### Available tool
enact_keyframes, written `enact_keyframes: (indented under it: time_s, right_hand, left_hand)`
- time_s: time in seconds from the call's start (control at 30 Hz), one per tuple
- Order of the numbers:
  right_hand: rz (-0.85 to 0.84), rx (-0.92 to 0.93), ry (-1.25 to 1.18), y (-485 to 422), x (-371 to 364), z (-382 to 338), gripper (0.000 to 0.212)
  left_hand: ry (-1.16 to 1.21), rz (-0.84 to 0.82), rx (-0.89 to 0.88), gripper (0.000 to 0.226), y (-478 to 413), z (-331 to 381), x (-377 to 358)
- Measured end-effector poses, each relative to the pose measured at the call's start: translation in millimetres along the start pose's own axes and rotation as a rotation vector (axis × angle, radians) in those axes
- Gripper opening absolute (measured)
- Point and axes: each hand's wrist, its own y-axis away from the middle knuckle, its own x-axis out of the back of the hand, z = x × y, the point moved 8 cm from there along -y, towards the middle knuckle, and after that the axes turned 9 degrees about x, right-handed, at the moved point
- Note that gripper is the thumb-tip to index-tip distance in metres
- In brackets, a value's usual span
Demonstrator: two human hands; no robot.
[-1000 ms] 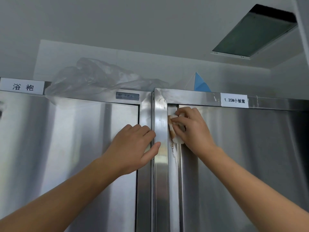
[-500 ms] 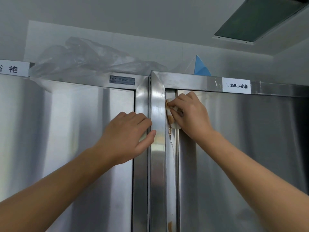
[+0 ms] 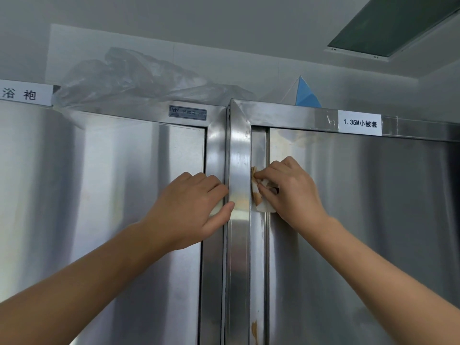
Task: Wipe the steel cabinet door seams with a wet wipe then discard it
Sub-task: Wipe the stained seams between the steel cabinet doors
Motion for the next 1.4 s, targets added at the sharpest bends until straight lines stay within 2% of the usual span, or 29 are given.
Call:
enact_keyframes:
  time_s: [0.43,0.67,0.9,1.03,1.23,1.4]
  right_hand:
    - [-0.040,0.003,-0.096,60,-9,-30,0.006]
    - [-0.146,0.066,-0.064,90,-12,-50,0.013]
    - [-0.030,-0.087,-0.033,39,5,-22,0.011]
    - [-0.019,-0.090,0.017,12,3,-15,0.011]
    - [0.024,-0.086,0.065,24,-2,-16,0.011]
    - [0.018,-0.087,0.033,49,-7,-28,0.005]
  left_hand:
    - [0.018,-0.024,-0.005,0.044,9,9,-6]
    - [0.028,-0.037,-0.016,0.043,22,18,-7]
    - [-0.003,-0.084,-0.012,0.044,31,17,-9]
    - [0.003,-0.089,-0.023,0.044,33,17,-10]
    - [0.009,-0.077,-0.023,0.043,38,16,-11]
    - [0.028,-0.142,-0.025,0.047,51,20,-21]
